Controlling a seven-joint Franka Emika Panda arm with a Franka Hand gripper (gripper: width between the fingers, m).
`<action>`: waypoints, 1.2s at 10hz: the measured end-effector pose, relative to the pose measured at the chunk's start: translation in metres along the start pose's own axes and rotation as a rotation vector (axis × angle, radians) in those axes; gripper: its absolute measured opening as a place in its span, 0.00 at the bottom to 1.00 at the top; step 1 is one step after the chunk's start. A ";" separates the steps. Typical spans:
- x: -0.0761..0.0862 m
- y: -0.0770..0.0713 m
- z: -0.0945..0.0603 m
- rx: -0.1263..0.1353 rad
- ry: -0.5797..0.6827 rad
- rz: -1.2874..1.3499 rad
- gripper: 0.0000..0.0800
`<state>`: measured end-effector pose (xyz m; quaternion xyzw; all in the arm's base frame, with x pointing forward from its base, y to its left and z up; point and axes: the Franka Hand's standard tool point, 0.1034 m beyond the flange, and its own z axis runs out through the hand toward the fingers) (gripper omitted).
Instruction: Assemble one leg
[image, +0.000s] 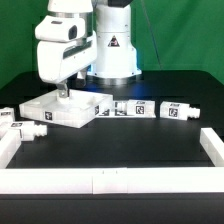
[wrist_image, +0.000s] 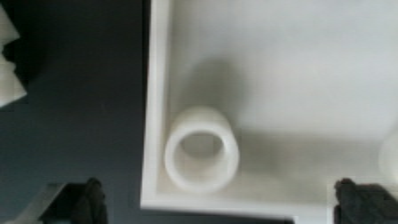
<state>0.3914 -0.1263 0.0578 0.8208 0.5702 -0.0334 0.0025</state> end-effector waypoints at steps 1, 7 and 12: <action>-0.014 0.005 0.004 0.007 -0.005 -0.004 0.81; -0.028 0.006 0.005 0.006 -0.007 0.012 0.81; -0.041 0.004 0.022 0.034 -0.012 0.032 0.81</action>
Offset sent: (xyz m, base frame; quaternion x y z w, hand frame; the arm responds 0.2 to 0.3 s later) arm 0.0000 0.0000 0.0000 0.0000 0.0000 0.0000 1.0000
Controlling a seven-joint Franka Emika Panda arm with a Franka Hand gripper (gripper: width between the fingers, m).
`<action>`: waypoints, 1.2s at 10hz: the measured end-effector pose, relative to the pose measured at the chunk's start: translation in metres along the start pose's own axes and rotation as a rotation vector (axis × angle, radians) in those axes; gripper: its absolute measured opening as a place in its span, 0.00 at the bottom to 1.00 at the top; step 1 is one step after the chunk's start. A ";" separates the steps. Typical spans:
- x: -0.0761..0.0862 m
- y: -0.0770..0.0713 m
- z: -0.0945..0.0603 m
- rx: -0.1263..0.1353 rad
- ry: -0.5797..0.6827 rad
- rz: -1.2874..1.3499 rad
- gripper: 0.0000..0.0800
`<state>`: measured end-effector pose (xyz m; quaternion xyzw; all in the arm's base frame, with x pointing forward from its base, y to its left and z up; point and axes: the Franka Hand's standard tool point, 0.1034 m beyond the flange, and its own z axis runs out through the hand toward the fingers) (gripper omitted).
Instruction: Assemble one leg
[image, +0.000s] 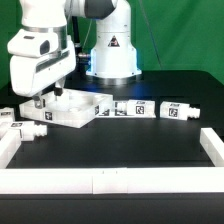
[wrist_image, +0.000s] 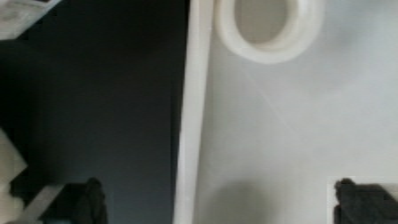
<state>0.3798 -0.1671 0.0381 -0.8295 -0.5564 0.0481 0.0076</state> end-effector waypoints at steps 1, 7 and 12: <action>-0.001 -0.002 0.006 0.011 -0.001 0.002 0.81; -0.004 0.000 0.027 0.029 0.000 -0.003 0.80; -0.004 0.000 0.027 0.029 0.000 -0.003 0.18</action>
Offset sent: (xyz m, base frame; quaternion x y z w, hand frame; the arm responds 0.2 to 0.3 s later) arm 0.0091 0.0088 -0.0254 0.0096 0.0377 0.0054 0.9992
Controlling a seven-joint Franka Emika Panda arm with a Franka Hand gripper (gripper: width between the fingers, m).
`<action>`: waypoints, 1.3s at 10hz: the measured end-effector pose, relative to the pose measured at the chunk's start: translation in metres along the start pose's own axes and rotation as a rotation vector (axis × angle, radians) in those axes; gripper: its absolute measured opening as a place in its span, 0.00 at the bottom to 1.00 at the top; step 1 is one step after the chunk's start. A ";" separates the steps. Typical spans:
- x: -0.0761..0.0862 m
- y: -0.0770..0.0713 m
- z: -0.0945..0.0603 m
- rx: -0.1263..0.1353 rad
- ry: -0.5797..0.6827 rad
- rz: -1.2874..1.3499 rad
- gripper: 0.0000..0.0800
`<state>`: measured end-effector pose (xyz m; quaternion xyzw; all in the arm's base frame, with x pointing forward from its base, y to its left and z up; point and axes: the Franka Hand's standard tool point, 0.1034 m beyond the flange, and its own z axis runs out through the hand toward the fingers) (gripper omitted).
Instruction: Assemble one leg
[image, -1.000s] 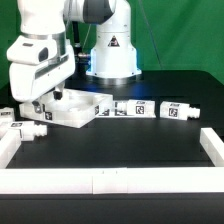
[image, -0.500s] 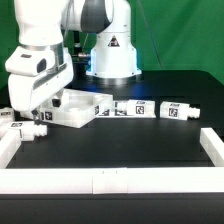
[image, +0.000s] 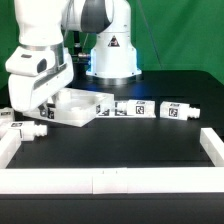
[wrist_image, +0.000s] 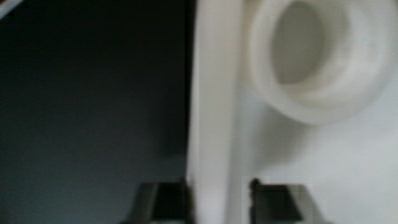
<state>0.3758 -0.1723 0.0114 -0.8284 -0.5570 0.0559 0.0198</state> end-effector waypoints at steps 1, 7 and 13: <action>0.000 0.000 0.000 0.000 0.000 -0.001 0.07; 0.010 0.005 -0.045 -0.084 0.009 0.152 0.07; 0.093 0.049 -0.091 -0.122 0.016 0.676 0.07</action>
Offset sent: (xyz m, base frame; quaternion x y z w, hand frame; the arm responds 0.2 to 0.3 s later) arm 0.0000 0.0000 0.0000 0.0000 0.0000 0.0000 1.0000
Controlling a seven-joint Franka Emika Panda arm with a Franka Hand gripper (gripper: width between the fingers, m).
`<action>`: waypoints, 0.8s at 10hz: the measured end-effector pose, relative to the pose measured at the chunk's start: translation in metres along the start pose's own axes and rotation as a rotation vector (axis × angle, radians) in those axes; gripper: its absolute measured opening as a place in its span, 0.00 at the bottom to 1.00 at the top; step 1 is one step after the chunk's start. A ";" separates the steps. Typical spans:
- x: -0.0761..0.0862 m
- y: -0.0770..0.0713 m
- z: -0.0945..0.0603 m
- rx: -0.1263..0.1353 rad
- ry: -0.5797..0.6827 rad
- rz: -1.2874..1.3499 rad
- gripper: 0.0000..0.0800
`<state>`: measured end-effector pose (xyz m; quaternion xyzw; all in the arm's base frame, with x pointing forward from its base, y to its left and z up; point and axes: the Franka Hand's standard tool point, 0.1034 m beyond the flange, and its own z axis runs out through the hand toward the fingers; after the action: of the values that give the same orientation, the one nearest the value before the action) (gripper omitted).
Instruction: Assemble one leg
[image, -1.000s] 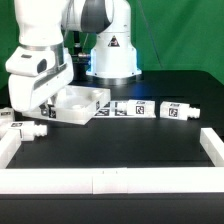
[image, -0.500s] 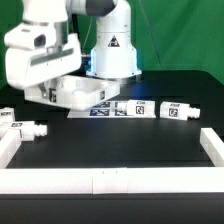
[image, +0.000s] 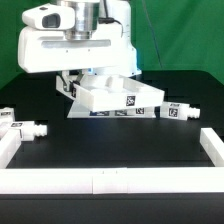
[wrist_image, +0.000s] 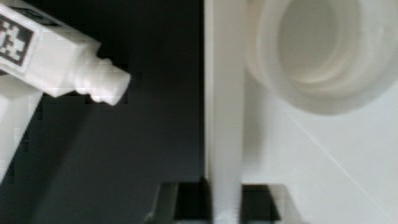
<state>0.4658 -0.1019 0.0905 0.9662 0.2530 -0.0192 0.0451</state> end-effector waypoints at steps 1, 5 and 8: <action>0.002 0.001 0.001 -0.006 0.010 -0.004 0.07; 0.001 0.000 0.003 -0.001 0.008 -0.002 0.07; 0.025 0.001 -0.001 0.010 -0.045 0.154 0.07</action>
Offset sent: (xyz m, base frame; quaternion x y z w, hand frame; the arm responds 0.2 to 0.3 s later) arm 0.0000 0.0000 0.0000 0.0000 0.0000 0.0000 1.0000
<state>0.4880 -0.0900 0.0900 0.9824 0.1766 -0.0387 0.0471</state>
